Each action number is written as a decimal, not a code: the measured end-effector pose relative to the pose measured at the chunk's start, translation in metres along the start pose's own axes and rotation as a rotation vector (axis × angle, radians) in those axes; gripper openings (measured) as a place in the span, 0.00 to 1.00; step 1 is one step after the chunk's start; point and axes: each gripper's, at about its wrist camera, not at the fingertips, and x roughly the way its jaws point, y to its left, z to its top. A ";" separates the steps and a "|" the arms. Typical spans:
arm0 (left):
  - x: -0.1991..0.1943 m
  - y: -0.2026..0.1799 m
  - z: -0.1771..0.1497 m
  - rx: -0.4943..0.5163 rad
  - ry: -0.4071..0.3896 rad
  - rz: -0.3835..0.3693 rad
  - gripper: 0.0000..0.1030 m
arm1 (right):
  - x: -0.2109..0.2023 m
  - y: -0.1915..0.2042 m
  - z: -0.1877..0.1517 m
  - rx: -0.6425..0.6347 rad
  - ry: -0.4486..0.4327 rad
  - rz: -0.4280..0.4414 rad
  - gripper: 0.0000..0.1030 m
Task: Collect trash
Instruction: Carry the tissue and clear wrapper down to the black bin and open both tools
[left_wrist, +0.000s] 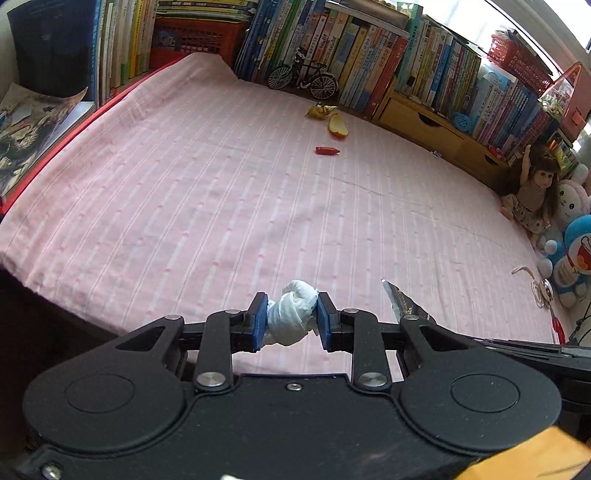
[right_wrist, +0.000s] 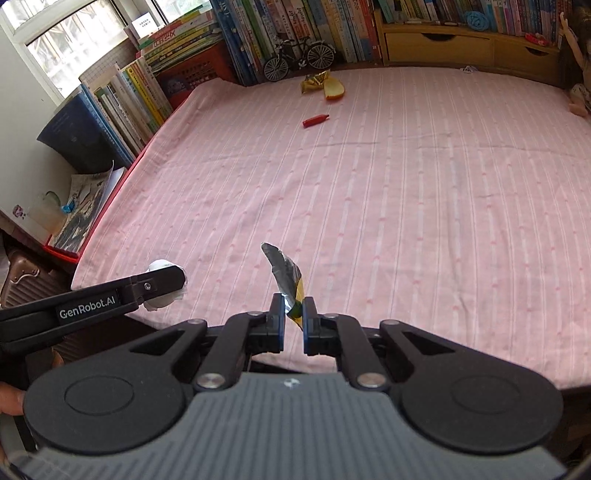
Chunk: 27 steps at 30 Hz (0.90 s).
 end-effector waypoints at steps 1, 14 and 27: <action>-0.002 0.005 -0.005 -0.001 0.006 0.003 0.25 | 0.002 0.004 -0.007 0.007 0.011 0.001 0.12; -0.006 0.031 -0.063 -0.058 0.070 0.041 0.25 | 0.005 0.035 -0.067 -0.063 0.102 0.001 0.13; 0.015 0.051 -0.140 -0.100 0.203 0.147 0.26 | 0.044 0.020 -0.127 -0.022 0.233 0.049 0.13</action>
